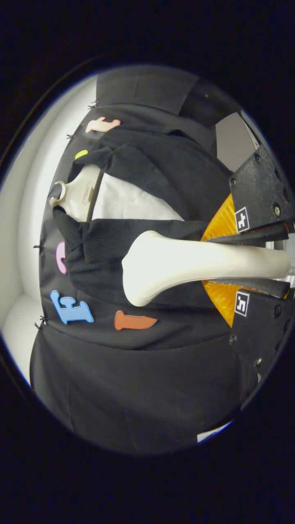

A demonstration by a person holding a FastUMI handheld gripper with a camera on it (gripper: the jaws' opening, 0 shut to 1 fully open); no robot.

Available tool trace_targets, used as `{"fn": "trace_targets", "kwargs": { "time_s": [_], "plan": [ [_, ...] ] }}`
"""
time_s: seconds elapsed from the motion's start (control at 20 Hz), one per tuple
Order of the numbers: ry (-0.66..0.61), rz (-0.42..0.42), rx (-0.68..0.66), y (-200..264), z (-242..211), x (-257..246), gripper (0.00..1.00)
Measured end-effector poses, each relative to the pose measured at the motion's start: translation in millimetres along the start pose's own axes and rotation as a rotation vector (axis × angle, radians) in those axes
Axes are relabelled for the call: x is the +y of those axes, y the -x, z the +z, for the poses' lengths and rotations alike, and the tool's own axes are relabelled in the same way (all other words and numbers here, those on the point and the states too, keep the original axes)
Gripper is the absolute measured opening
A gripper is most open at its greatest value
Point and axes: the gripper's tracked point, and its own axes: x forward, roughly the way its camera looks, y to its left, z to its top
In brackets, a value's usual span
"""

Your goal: Iron the clothes twice with a garment steamer, once on the left side and once on the right side.

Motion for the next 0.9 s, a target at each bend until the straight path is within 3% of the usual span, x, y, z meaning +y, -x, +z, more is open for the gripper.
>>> {"fn": "trace_targets", "kwargs": {
  "time_s": [0.9],
  "plan": [
    [0.043,0.011,0.115,-8,-97,8,0.39]
  ]
}}
